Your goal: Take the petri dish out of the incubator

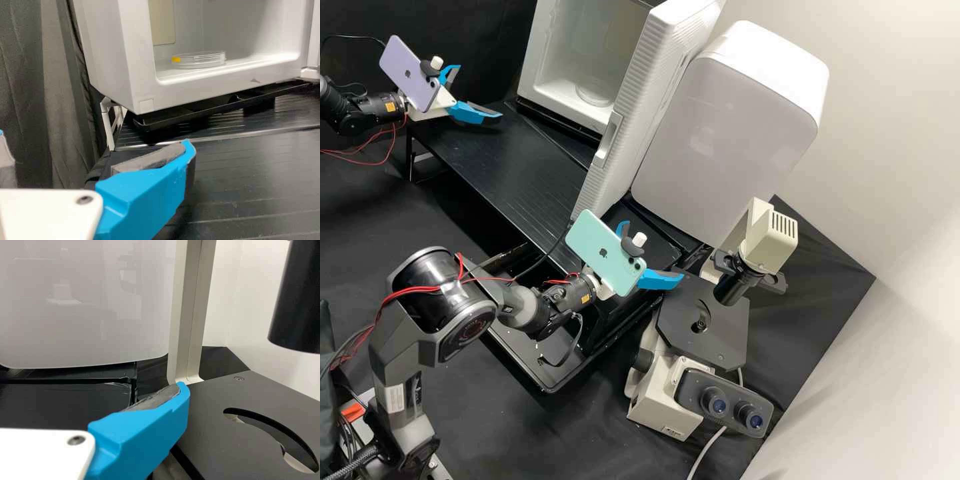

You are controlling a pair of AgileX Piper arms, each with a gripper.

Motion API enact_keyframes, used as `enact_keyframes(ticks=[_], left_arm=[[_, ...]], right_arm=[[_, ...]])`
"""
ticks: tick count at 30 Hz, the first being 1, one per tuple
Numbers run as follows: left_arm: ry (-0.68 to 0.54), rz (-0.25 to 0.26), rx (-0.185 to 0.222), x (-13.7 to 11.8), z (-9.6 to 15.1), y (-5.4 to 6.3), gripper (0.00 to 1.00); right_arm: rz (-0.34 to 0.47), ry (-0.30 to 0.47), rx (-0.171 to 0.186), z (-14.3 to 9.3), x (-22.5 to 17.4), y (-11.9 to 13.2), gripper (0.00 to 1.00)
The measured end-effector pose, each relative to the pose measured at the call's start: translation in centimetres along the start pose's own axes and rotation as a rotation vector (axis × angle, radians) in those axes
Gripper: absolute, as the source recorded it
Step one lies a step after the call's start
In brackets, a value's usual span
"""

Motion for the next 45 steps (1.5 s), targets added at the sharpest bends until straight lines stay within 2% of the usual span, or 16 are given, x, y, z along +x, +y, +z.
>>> enact_keyframes(ticks=[12, 13, 21, 29, 34, 41, 45], left_arm=[[-0.009, -0.001, 0.0, 0.0, 0.1, 0.0, 1.0], [-0.015, -0.002, -0.009, 0.0, 0.1, 0.0, 1.0], [-0.124, -0.024, -0.034, -0.5, 1.3, -0.2, 1.0], [-0.277, -0.038, 0.008, -1.3, 4.2, -0.4, 1.0], [-0.383, -0.055, 0.001, -1.8, 6.3, -0.6, 1.0], [-0.482, -0.03, 0.016, -1.3, 8.5, 0.4, 1.0], [-0.531, -0.003, 0.015, -0.7, 9.6, 1.7, 1.0]], right_arm=[[0.0, 0.0, 0.0, 0.0, 0.0, 0.0, 1.0], [0.0, 0.0, 0.0, 0.0, 0.0, 0.0, 1.0], [0.0, 0.0, 0.0, 0.0, 0.0, 0.0, 1.0], [0.0, 0.0, 0.0, 0.0, 0.0, 0.0, 1.0], [0.0, 0.0, 0.0, 0.0, 0.0, 0.0, 1.0], [0.0, 0.0, 0.0, 0.0, 0.0, 0.0, 1.0], [0.0, 0.0, 0.0, 0.0, 0.0, 0.0, 1.0]])
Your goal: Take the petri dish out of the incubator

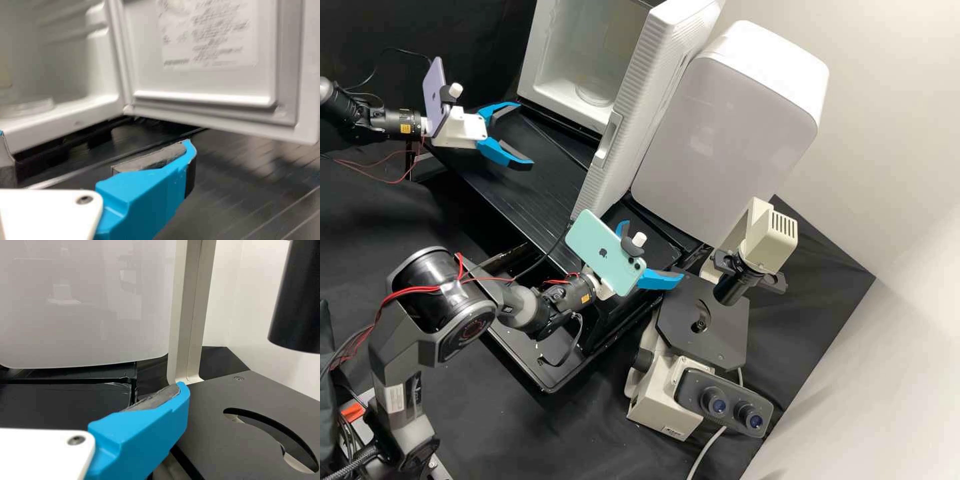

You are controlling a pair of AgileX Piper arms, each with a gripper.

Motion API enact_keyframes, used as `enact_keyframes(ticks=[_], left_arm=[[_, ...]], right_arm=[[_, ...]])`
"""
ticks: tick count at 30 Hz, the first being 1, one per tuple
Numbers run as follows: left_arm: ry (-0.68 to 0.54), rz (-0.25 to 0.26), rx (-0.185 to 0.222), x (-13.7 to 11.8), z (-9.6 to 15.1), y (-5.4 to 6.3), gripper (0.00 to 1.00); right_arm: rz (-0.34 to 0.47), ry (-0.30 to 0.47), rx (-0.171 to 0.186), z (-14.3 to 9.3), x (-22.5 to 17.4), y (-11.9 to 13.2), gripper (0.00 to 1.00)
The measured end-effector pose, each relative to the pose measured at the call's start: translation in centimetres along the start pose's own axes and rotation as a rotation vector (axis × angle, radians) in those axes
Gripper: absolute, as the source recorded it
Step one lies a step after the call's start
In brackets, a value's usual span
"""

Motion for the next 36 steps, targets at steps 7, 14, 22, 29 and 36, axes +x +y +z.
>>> enact_keyframes(ticks=[7, 14, 22, 29, 36], left_arm=[[-0.022, 0.038, -0.009, 2.5, 0.0, 2.3, 1.0], [0.02, 0.009, -0.007, 6.0, -1.2, 3.3, 1.0], [0.105, -0.003, -0.046, 9.8, -3.0, 4.2, 1.0], [0.149, -0.002, -0.081, 11.5, -3.8, 4.7, 1.0], [0.161, 0.026, -0.091, 12.5, -4.2, 5.7, 1.0]], right_arm=[[0.0, 0.0, 0.0, 0.0, 0.0, 0.0, 1.0], [0.0, 0.0, 0.0, 0.0, 0.0, 0.0, 1.0], [0.0, 0.0, 0.0, 0.0, 0.0, 0.0, 1.0], [0.0, 0.0, 0.0, 0.0, 0.0, 0.0, 1.0], [0.0, 0.0, 0.0, 0.0, 0.0, 0.0, 1.0]])
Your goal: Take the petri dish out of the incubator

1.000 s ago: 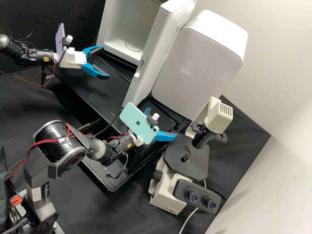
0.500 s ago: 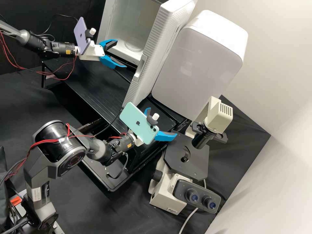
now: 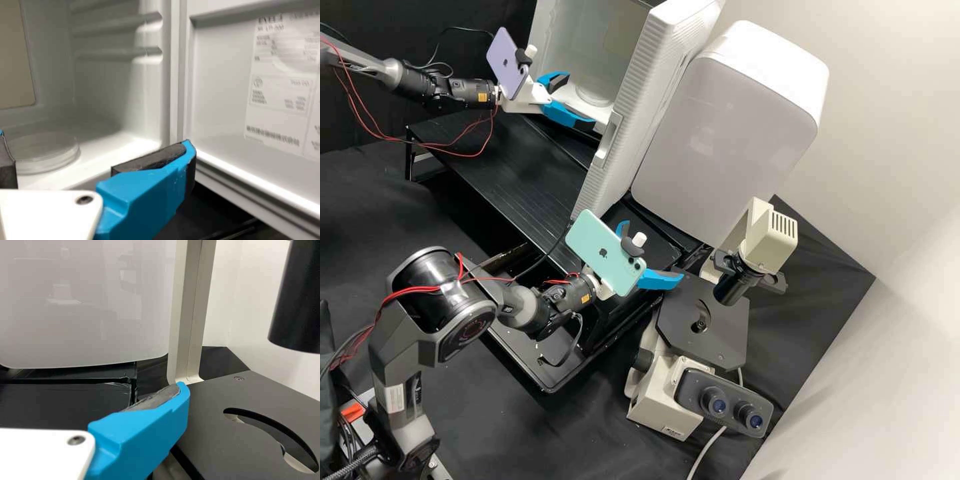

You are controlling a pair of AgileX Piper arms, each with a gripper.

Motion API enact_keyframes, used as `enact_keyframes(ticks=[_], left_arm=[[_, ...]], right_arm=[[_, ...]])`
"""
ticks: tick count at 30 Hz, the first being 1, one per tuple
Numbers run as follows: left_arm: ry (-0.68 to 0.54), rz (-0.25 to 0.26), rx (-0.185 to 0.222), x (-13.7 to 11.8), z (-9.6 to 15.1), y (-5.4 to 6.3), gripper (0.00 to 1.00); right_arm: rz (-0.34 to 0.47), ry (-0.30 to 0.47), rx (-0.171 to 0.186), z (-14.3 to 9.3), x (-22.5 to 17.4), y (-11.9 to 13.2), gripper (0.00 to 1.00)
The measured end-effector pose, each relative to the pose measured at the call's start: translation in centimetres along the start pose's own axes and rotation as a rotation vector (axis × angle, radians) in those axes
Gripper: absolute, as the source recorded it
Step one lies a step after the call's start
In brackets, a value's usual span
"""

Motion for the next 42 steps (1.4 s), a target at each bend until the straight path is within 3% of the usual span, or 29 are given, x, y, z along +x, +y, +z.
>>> enact_keyframes(ticks=[5, 9, 15, 18, 26, 28, 31, 42], left_arm=[[0.009, 0.003, -0.005, 0.9, -0.2, 0.2, 1.0], [0.05, -0.012, -0.047, 1.3, -0.5, 0.6, 1.0], [0.079, 0.022, -0.093, 2.1, -0.6, 2.0, 1.0], [0.088, 0.031, -0.109, 2.5, -0.7, 2.0, 1.0], [0.141, -0.028, -0.121, 3.2, -1.6, 0.7, 1.0], [0.148, -0.044, -0.108, 3.5, -1.7, 0.4, 1.0], [0.162, -0.048, -0.093, 3.8, -2.0, 0.2, 1.0], [0.221, -0.072, -0.117, 5.0, -3.5, -0.7, 1.0]], right_arm=[[0.0, 0.0, 0.0, 0.0, 0.0, 0.0, 1.0], [0.0, 0.0, 0.0, 0.0, 0.0, 0.0, 1.0], [0.0, 0.0, 0.0, 0.0, 0.0, 0.0, 1.0], [0.0, 0.0, 0.0, 0.0, 0.0, 0.0, 1.0], [0.0, 0.0, 0.0, 0.0, 0.0, 0.0, 1.0], [0.0, 0.0, 0.0, 0.0, 0.0, 0.0, 1.0], [0.0, 0.0, 0.0, 0.0, 0.0, 0.0, 1.0], [0.0, 0.0, 0.0, 0.0, 0.0, 0.0, 1.0]])
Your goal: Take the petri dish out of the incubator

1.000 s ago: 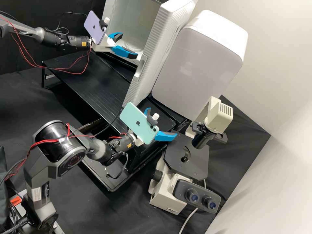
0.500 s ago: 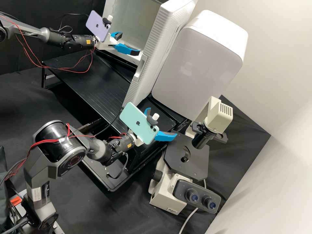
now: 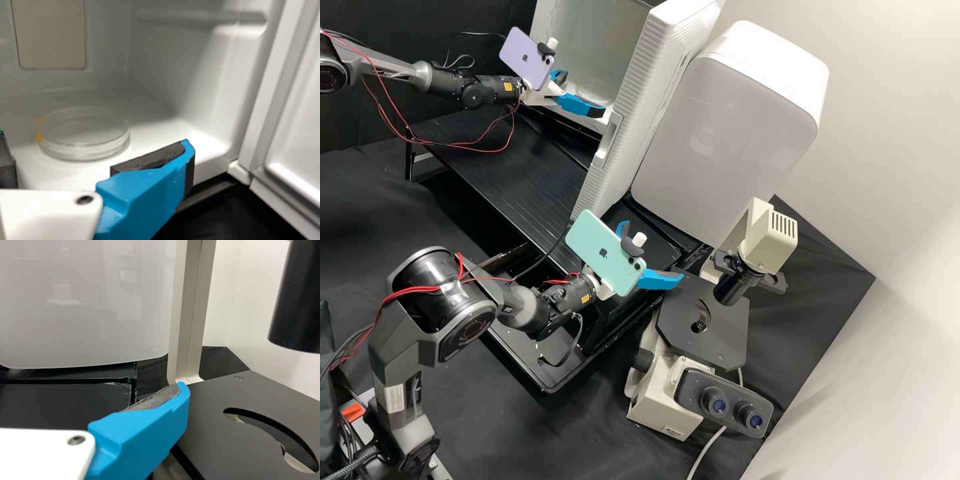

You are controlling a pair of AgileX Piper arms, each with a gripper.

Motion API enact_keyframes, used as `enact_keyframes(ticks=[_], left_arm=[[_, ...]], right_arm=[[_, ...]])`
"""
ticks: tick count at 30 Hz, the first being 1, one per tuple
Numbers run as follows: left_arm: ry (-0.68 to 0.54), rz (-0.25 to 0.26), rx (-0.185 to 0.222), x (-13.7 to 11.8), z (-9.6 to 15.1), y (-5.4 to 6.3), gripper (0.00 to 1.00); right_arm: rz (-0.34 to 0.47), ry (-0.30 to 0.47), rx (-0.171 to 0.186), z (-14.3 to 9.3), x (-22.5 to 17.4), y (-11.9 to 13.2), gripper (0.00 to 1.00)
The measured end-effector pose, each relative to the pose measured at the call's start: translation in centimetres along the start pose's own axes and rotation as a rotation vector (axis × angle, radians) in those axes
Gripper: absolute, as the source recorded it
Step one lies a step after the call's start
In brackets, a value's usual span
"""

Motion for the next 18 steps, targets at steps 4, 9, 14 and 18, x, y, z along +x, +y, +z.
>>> enact_keyframes(ticks=[4, 9, 14, 18], left_arm=[[0.011, -0.003, -0.013, 0.1, -0.5, 0.2, 1.0], [0.023, 0.0, -0.056, 0.3, -1.0, 0.9, 1.0], [0.028, 0.006, -0.092, 0.6, -1.6, 1.1, 1.0], [0.04, 0.009, -0.074, 0.7, -1.7, 1.1, 1.0]], right_arm=[[0.0, 0.0, 0.0, 0.0, 0.0, 0.0, 1.0], [0.0, 0.0, 0.0, 0.0, 0.0, 0.0, 1.0], [0.0, 0.0, 0.0, 0.0, 0.0, 0.0, 1.0], [0.0, 0.0, 0.0, 0.0, 0.0, 0.0, 1.0]])
